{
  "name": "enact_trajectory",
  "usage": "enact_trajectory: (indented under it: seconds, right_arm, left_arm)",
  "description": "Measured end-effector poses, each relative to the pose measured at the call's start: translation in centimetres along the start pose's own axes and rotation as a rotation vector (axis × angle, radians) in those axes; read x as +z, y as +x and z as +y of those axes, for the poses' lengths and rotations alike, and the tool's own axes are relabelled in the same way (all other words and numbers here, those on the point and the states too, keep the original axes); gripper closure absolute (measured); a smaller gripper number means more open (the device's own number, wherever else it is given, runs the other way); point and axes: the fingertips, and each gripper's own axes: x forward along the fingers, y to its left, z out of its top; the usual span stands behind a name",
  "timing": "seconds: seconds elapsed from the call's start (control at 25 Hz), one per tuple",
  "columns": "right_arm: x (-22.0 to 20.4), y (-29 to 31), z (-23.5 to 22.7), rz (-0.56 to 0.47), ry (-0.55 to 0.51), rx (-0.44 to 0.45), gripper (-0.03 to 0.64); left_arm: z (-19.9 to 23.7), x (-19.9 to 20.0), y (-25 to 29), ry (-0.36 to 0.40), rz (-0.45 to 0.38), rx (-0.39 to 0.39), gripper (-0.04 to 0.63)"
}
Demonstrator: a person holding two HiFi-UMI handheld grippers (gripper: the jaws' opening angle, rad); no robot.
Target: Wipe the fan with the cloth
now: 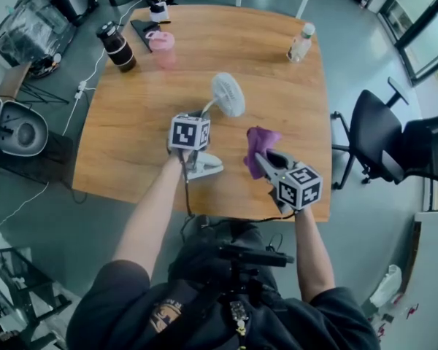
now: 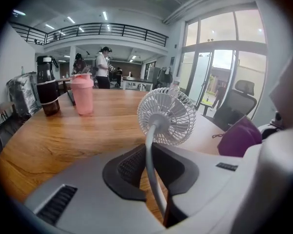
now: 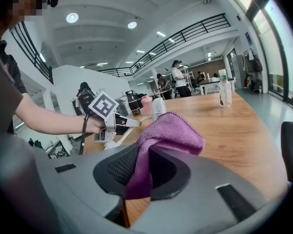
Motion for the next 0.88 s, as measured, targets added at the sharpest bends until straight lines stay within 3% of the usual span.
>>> enact_trajectory:
  seconds: [0.24,0.44,0.56,0.72,0.88]
  right_arm:
    - [1.1,0.8,1.3,-0.02,-0.013,-0.009,0.547]
    - [1.5,1.4,2.6,-0.025,-0.019,-0.013,0.546]
    - [1.8,1.7,3.3,-0.027,-0.023,-0.019,0.546]
    - [2.1,2.0,3.9,-0.04,-0.03,-0.041,0.546]
    - [2.9,1.6,4.5,-0.076,-0.035,-0.1,0.546]
  left_arm:
    - [0.7,-1.0,0.7,-0.002,0.067,0.014,0.543]
    - [0.9,-1.0,1.1,-0.022,0.069,-0.013,0.537]
    - [1.7,-0.9,1.1,-0.011,0.065,0.013,0.525]
    - [1.9,-0.9,1.2,-0.037,0.044,-0.01,0.337]
    - [1.9,0.6,-0.2,0.039,-0.063,-0.01,0.281]
